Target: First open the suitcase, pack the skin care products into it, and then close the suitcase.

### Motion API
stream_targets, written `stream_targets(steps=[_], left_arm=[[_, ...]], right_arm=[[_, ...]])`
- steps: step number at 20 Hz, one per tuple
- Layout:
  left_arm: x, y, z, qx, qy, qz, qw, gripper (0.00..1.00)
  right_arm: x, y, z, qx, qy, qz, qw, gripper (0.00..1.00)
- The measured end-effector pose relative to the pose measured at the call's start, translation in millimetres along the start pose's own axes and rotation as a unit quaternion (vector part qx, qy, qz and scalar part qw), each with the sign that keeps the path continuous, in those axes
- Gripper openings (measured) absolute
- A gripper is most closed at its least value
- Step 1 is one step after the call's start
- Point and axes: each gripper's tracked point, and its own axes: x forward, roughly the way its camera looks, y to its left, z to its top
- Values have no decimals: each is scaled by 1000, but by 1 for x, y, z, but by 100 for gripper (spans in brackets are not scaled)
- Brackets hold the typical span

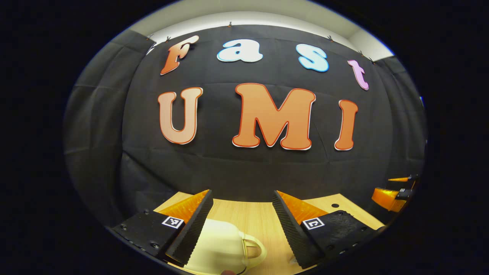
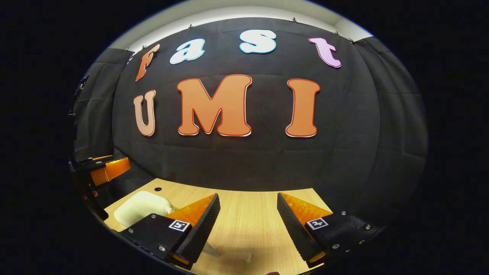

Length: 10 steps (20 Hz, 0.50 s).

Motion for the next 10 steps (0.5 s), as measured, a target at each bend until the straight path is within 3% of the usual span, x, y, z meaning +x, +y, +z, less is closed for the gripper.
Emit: stream_targets(steps=[6, 10], left_arm=[[-2, -19, -42, 103, 24, -14, 994, 96], [-2, -38, -91, 211, 53, -41, 975, 98]], right_arm=[[-5, -14, -12, 5, 14, -12, 1000, 95], [-11, -31, -22, 11, 26, -30, 999, 95]])
